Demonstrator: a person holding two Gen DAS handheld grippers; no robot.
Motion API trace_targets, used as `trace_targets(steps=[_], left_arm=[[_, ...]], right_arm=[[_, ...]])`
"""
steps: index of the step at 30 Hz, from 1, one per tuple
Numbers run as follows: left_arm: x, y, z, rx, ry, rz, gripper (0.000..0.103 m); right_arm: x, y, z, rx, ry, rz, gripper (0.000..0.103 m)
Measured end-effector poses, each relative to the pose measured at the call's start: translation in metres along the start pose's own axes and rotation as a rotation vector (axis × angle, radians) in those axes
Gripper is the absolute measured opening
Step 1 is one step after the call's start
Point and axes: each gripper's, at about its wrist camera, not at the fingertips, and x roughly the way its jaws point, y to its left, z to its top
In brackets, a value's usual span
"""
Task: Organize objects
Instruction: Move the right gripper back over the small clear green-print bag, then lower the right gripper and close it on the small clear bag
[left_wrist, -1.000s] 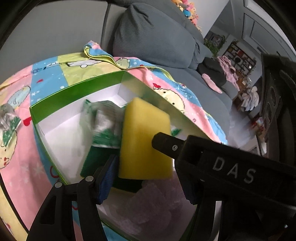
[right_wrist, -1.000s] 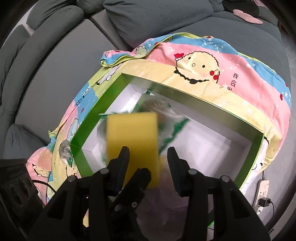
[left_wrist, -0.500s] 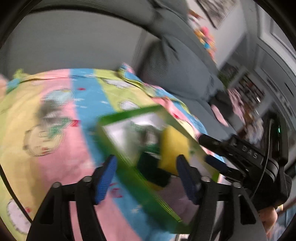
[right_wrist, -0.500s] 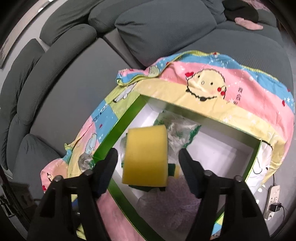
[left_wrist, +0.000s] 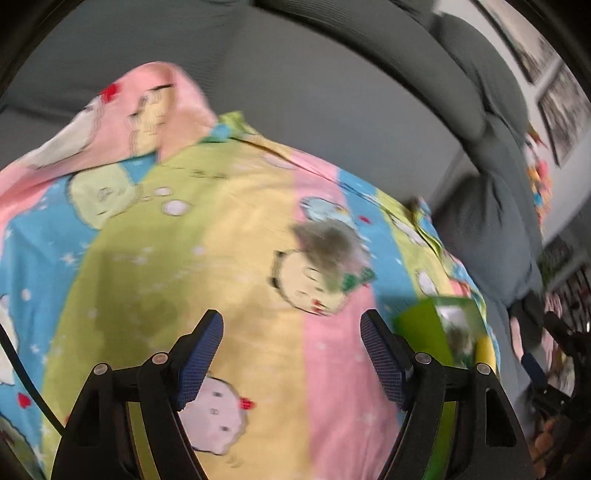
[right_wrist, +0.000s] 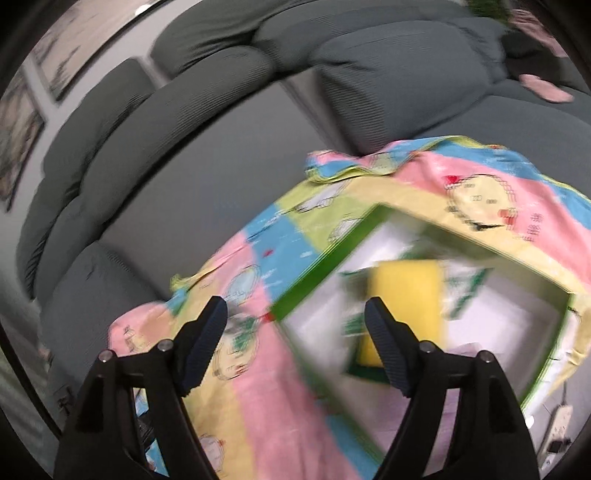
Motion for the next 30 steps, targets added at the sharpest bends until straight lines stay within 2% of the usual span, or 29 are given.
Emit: trace_targets(steps=[3, 6, 8, 11, 13, 14, 17, 18, 20, 23, 24, 26, 28, 30], left_arm=[[0.002, 0.021, 0.006, -0.05, -0.002, 0.042, 0.077], [0.006, 0.036, 0.01, -0.074, 0.02, 0.08, 0.077], [0.006, 0.042, 0.012, -0.083, 0.028, 0.071, 0.077], [0.006, 0.051, 0.015, -0.112, 0.032, 0.039, 0.077], [0.007, 0.056, 0.017, -0.131, 0.044, 0.026, 0.077], [0.007, 0.056, 0.017, -0.134, 0.049, 0.026, 0.077], [0.006, 0.06, 0.02, -0.15, 0.044, 0.029, 0.077], [0.007, 0.061, 0.021, -0.155, 0.048, 0.028, 0.077], [0.009, 0.063, 0.021, -0.156, 0.058, 0.03, 0.077], [0.01, 0.062, 0.022, -0.155, 0.062, 0.04, 0.077], [0.01, 0.062, 0.022, -0.157, 0.06, 0.037, 0.077], [0.011, 0.061, 0.022, -0.162, 0.064, 0.018, 0.077], [0.014, 0.06, 0.021, -0.168, 0.077, -0.005, 0.077], [0.016, 0.059, 0.019, -0.163, 0.087, 0.007, 0.077]], right_arm=[[0.021, 0.029, -0.002, -0.041, 0.061, 0.079, 0.078], [0.058, 0.068, 0.001, -0.136, 0.149, 0.06, 0.078], [0.092, 0.097, 0.002, -0.237, 0.198, 0.038, 0.084], [0.15, 0.129, -0.005, -0.391, 0.304, -0.021, 0.086], [0.188, 0.144, -0.008, -0.476, 0.342, -0.103, 0.086], [0.205, 0.148, -0.01, -0.501, 0.347, -0.133, 0.086], [0.252, 0.155, -0.023, -0.577, 0.442, -0.207, 0.086], [0.264, 0.154, -0.029, -0.585, 0.473, -0.205, 0.085], [0.28, 0.151, -0.037, -0.583, 0.515, -0.191, 0.082], [0.292, 0.142, -0.045, -0.565, 0.541, -0.226, 0.076], [0.292, 0.139, -0.047, -0.539, 0.556, -0.189, 0.069], [0.285, 0.134, -0.046, -0.51, 0.539, -0.173, 0.062], [0.276, 0.131, -0.047, -0.498, 0.536, -0.158, 0.06], [0.265, 0.131, -0.055, -0.502, 0.576, -0.14, 0.059]])
